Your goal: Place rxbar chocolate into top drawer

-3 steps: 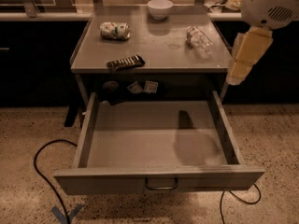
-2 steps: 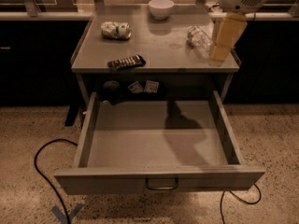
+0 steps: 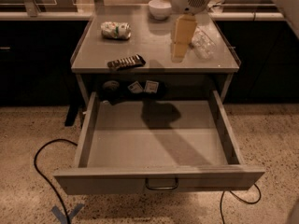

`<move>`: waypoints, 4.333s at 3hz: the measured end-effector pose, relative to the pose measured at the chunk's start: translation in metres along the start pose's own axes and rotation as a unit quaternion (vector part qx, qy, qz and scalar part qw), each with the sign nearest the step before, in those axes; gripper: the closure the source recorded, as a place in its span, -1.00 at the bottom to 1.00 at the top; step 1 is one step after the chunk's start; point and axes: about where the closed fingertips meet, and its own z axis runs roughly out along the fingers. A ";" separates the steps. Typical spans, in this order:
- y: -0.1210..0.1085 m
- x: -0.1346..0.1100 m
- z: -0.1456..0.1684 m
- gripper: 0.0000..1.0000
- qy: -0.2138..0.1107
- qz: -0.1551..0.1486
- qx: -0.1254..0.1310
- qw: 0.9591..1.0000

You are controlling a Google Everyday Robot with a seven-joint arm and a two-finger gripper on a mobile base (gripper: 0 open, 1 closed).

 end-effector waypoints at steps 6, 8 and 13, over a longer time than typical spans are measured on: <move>-0.042 -0.104 0.141 -1.00 -0.068 -0.121 -0.083 0.987; -0.044 -0.100 0.189 -1.00 -0.052 -0.097 -0.129 0.986; -0.023 -0.081 0.223 -1.00 -0.051 -0.057 -0.180 0.981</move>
Offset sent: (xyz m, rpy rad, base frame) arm 0.0012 0.0304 -0.0122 0.0032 0.0258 0.0688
